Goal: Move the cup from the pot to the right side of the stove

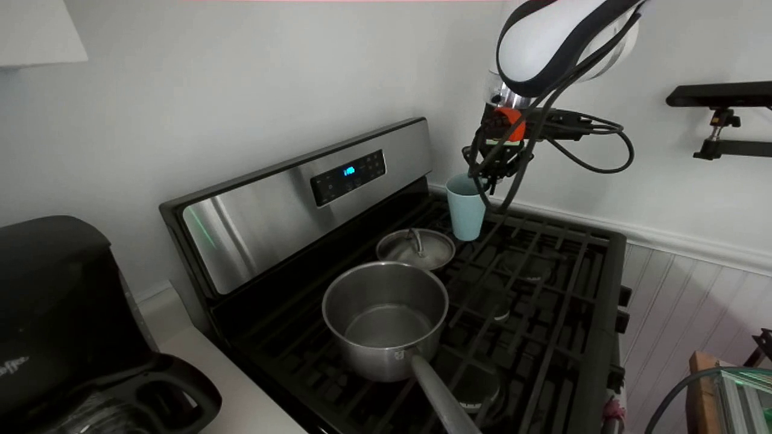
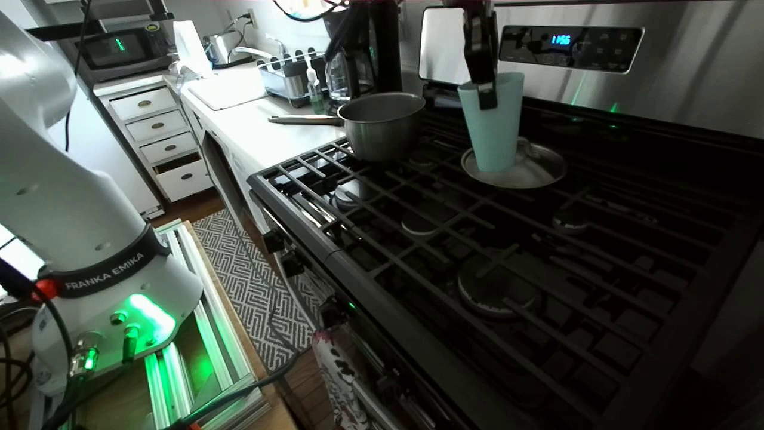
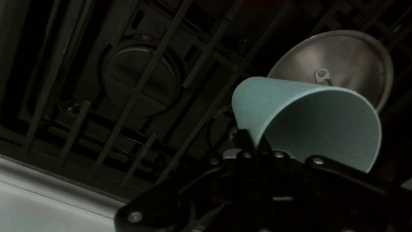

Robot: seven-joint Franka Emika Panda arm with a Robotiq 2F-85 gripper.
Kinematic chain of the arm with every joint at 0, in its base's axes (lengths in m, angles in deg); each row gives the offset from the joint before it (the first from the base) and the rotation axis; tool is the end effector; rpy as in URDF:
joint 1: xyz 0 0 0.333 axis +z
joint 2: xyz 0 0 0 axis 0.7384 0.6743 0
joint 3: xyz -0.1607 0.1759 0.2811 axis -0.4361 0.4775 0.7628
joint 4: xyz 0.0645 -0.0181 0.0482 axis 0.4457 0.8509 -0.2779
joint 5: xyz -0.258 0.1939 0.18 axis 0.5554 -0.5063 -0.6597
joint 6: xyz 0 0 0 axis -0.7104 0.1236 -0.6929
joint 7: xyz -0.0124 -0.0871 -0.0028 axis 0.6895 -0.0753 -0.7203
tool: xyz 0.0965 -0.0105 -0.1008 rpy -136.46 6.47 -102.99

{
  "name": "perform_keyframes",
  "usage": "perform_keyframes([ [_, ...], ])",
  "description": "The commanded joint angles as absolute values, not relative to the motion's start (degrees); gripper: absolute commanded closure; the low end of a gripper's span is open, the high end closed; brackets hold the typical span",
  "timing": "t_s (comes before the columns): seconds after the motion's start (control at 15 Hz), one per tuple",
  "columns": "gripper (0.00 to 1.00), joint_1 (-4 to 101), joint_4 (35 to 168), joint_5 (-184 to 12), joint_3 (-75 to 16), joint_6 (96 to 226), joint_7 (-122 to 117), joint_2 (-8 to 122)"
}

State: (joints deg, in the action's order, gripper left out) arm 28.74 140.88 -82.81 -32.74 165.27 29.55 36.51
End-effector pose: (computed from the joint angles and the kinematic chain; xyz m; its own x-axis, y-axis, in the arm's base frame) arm 0.4530 -0.2262 0.4292 0.5120 -0.8362 0.1964 -0.8464 -0.5301 -0.0505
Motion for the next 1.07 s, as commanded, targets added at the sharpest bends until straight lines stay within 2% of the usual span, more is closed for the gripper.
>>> perform_keyframes([
  [0.0, 0.99, 30.17, 133.59, -83.49, -35.61, 161.43, 38.13, 44.52],
  [0.07, 0.99, 30.86, 138.14, -83.0, -36.14, 164.47, 33.6, 40.96],
  [0.13, 0.96, 31.15, 137.37, -83.06, -36.68, 164.39, 33.87, 42.37],
  [0.27, 0.99, 31.53, 137.39, -83.07, -37.04, 164.45, 33.69, 42.82],
  [0.93, 0.99, 29.07, 137.26, -86.61, -44.06, 163.03, 39.75, 42.08],
  [1.0, 0.96, 29.51, 137.29, -84.1, -44.04, 163.98, 39.08, 42.99],
])
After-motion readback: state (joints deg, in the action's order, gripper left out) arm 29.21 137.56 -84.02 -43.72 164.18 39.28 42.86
